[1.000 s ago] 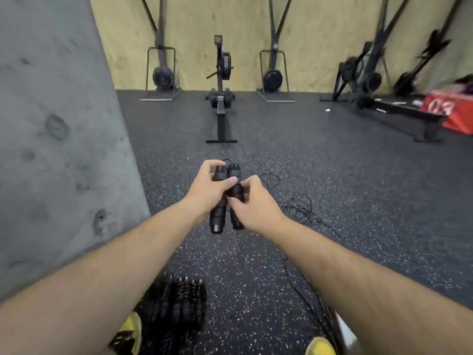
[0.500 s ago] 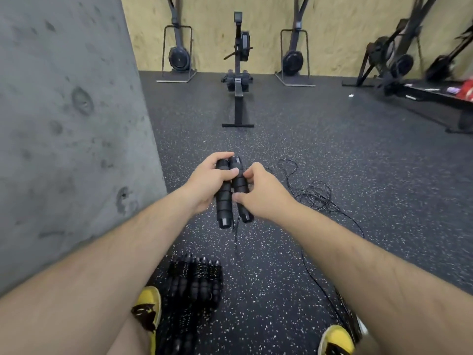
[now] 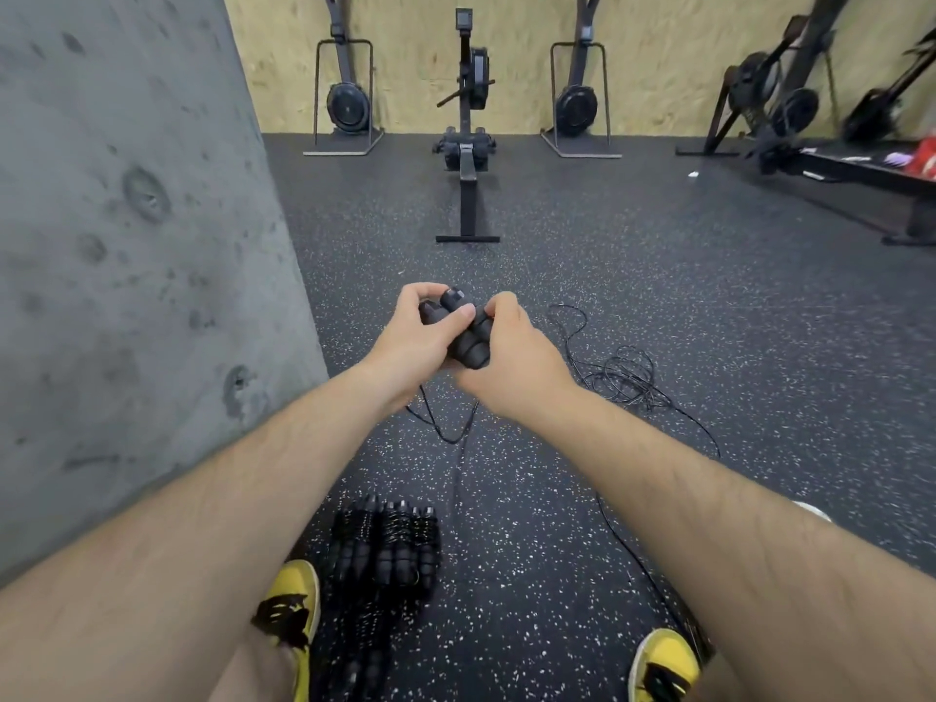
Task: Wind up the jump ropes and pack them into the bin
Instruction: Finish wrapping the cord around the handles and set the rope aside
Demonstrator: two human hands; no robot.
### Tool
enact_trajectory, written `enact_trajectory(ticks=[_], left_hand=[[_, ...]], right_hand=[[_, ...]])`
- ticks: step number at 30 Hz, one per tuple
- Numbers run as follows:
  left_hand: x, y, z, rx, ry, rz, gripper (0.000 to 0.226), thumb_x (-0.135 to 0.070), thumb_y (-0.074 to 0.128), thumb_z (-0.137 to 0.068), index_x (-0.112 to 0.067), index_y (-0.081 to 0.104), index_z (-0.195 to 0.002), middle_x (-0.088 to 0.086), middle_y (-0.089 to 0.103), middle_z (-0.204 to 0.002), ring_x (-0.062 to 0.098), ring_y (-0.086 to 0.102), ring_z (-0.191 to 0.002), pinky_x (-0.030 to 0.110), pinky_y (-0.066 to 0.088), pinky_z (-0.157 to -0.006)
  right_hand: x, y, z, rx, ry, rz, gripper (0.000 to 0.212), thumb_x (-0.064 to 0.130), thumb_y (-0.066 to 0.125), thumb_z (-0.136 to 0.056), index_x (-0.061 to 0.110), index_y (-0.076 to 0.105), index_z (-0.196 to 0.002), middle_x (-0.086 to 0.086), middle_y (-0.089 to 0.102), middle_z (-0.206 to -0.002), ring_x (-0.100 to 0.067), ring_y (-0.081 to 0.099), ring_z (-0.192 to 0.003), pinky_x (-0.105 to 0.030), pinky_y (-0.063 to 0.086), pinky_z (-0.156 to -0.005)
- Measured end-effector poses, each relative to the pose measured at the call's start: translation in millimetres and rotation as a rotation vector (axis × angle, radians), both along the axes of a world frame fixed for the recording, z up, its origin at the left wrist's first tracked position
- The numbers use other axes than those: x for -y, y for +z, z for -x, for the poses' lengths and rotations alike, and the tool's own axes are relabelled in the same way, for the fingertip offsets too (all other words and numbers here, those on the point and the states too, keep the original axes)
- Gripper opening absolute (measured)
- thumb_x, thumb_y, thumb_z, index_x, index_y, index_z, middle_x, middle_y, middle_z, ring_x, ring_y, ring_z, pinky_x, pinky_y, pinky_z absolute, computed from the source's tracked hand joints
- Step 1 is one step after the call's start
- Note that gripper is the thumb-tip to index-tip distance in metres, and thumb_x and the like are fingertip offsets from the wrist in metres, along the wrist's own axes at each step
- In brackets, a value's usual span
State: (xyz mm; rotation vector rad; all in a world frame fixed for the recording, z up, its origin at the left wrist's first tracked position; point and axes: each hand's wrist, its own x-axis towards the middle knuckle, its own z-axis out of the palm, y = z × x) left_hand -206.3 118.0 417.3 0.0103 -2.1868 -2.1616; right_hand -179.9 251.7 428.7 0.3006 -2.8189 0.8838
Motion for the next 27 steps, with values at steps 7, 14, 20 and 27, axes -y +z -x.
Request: enact_trajectory(ticks=[7, 14, 20, 27], left_hand=[[41, 9, -6, -0.354, -0.076, 1.212, 0.101, -0.083, 0.066, -0.066, -0.042, 0.029, -0.150, 0.003, 0.036, -0.130, 0.022, 0.042, -0.121, 0.042, 0.039, -0.107], [30, 18, -7, -0.620, -0.230, 1.188, 0.083, -0.065, 0.075, -0.070, -0.022, 0.048, -0.136, -0.003, 0.052, -0.125, 0.021, 0.059, -0.109, 0.044, 0.048, -0.095], [25, 27, -10, -0.517, -0.199, 1.199, 0.063, -0.065, 0.067, -0.069, -0.020, 0.048, -0.108, -0.004, 0.050, -0.105, 0.022, 0.059, -0.083, 0.040, 0.049, -0.074], [30, 24, -8, -0.554, -0.149, 1.391, 0.057, -0.073, 0.068, -0.076, -0.024, 0.046, -0.096, -0.009, 0.056, -0.098, 0.013, 0.052, -0.088, 0.033, 0.045, -0.071]], right_hand=[[-38, 15, 3, 0.007, 0.053, -0.146, 0.056, 0.022, 0.068, -0.073, 0.030, 0.036, -0.118, 0.005, 0.056, -0.103, -0.025, 0.055, -0.088, -0.035, 0.038, -0.076], [-42, 19, -5, -0.111, 0.244, -0.103, 0.062, 0.022, 0.071, -0.069, 0.030, 0.039, -0.121, 0.010, 0.058, -0.107, -0.020, 0.055, -0.092, -0.036, 0.043, -0.082], [-48, 19, -4, -0.269, 0.202, -0.321, 0.065, 0.042, 0.068, -0.071, 0.025, 0.043, -0.129, 0.005, 0.056, -0.116, -0.024, 0.053, -0.100, -0.041, 0.043, -0.089], [-47, 15, 2, -0.298, 0.151, -0.540, 0.061, 0.054, 0.067, -0.078, 0.016, 0.047, -0.120, -0.003, 0.049, -0.115, -0.026, 0.047, -0.101, -0.039, 0.042, -0.087]])
